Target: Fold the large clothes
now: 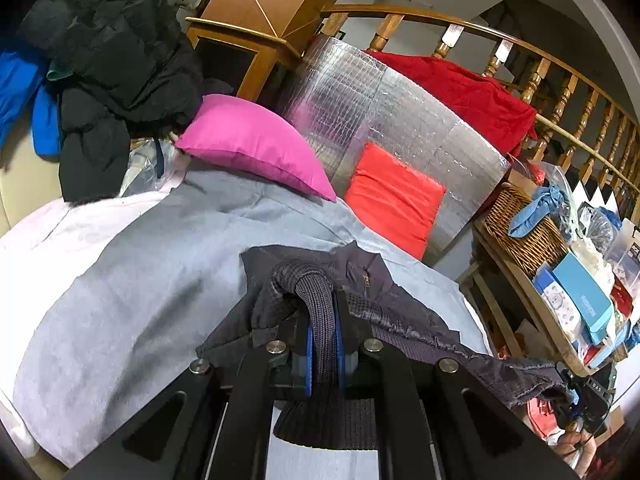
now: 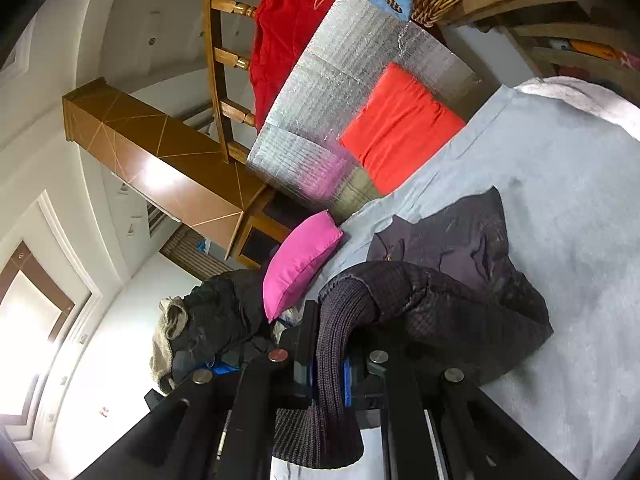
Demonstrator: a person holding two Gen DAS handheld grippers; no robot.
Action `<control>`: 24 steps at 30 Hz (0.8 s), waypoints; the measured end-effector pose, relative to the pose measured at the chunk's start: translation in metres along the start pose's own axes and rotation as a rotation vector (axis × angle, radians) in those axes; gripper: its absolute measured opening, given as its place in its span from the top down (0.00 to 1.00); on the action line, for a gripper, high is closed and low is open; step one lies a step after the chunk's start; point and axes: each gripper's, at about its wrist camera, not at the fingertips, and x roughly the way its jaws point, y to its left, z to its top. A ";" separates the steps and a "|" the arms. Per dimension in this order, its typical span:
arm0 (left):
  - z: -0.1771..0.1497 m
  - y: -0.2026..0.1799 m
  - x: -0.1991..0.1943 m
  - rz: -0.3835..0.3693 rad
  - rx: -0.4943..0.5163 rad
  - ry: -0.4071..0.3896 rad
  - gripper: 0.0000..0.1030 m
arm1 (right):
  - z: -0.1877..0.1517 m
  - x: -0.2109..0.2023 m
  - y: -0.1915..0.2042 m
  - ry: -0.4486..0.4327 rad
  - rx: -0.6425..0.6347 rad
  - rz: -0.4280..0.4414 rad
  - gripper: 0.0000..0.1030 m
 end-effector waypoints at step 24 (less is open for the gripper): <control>0.058 -0.027 0.068 0.033 0.065 -0.055 0.91 | 0.073 0.065 0.019 -0.054 -0.110 -0.075 0.91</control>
